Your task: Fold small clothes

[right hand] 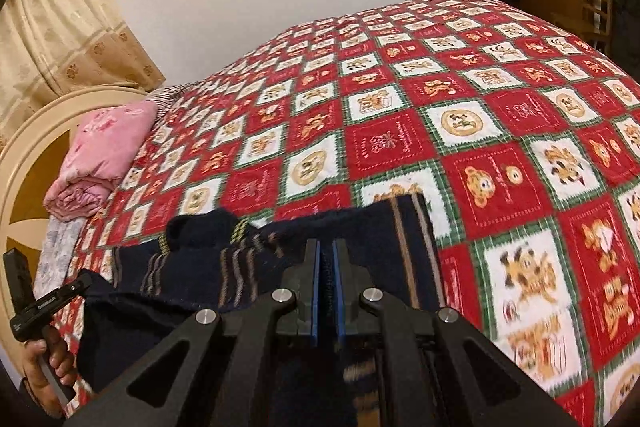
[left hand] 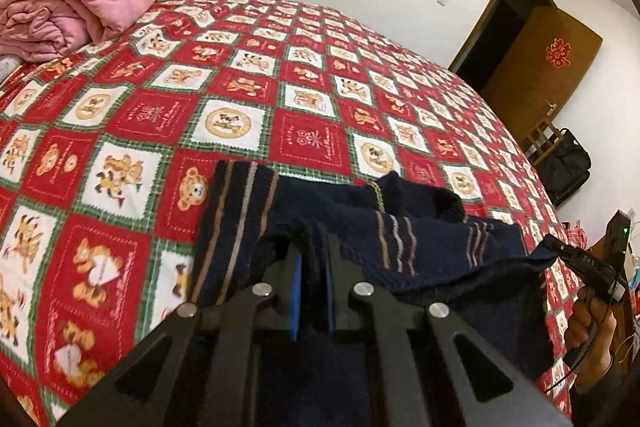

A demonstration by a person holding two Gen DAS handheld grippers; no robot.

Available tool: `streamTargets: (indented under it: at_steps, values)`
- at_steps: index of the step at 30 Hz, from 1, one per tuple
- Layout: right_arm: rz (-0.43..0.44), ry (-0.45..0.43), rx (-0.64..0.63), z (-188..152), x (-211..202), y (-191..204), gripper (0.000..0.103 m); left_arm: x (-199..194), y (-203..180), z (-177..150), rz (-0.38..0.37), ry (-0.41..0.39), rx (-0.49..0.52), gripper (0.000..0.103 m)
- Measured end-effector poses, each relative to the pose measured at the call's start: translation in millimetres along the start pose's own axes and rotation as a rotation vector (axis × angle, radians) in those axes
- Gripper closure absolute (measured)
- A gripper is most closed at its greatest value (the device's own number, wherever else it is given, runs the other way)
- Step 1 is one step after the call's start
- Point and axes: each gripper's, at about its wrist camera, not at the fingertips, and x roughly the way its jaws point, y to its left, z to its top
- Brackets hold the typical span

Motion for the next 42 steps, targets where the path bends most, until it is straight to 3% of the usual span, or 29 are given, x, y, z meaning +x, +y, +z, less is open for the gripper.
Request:
streamTargets:
  at_steps: [6, 9, 10, 12, 13, 18, 21, 22, 23, 24, 26, 30, 33, 37, 41, 42]
  values:
    - [-0.039, 0.037, 0.021, 14, 32, -17, 0.103, 27, 0, 4, 0.013, 0.024, -0.001, 0.093]
    - [0.009, 0.059, 0.056, 10, 37, -28, 0.101, 32, -3, 1, 0.015, 0.029, 0.017, 0.09]
    - [0.037, 0.071, 0.077, 7, 38, -35, 0.096, 32, -3, 0, 0.016, 0.03, 0.021, 0.089]
    - [0.061, 0.089, 0.088, 4, 38, -40, 0.049, 32, -3, -1, 0.02, 0.035, 0.029, 0.089]
    - [0.092, 0.09, 0.093, 2, 37, -42, 0.047, 33, -2, -2, 0.026, 0.04, 0.03, 0.089]
    - [0.149, 0.106, 0.048, -1, 39, -29, 0.047, 35, -1, -2, 0.033, 0.052, 0.024, 0.088]
    - [0.099, 0.147, -0.043, -2, 52, -11, 0.053, 37, 2, -2, 0.036, 0.06, 0.01, 0.088]
    - [0.091, 0.178, -0.064, -4, 60, -7, 0.059, 38, 3, -3, 0.035, 0.065, 0.005, 0.088]
    - [0.054, 0.211, -0.086, -7, 69, -3, 0.077, 40, 4, -3, 0.035, 0.072, 0.0, 0.089]
    - [-0.019, 0.213, -0.12, -9, 74, 1, 0.087, 41, 6, -4, 0.035, 0.077, -0.002, 0.091]
    - [-0.005, 0.189, -0.123, -7, 69, 4, 0.095, 42, 9, -3, 0.02, 0.084, -0.016, 0.092]
    - [0.008, 0.063, -0.099, 8, 42, 8, 0.096, 26, 8, 9, -0.029, 0.04, -0.043, 0.093]
    - [-0.046, 0.06, -0.105, 15, 50, 10, 0.096, 31, 5, 15, -0.015, 0.041, -0.026, 0.093]
    - [-0.082, 0.064, -0.09, 15, 68, 5, 0.095, 50, 19, 15, 0.018, 0.077, -0.081, 0.092]
    - [-0.121, 0.083, -0.141, 8, 82, 6, 0.094, 60, 38, 8, -0.036, 0.091, -0.166, 0.085]
    - [-0.116, 0.078, -0.135, 8, 81, 5, 0.086, 59, 39, 7, -0.054, 0.093, -0.177, 0.082]
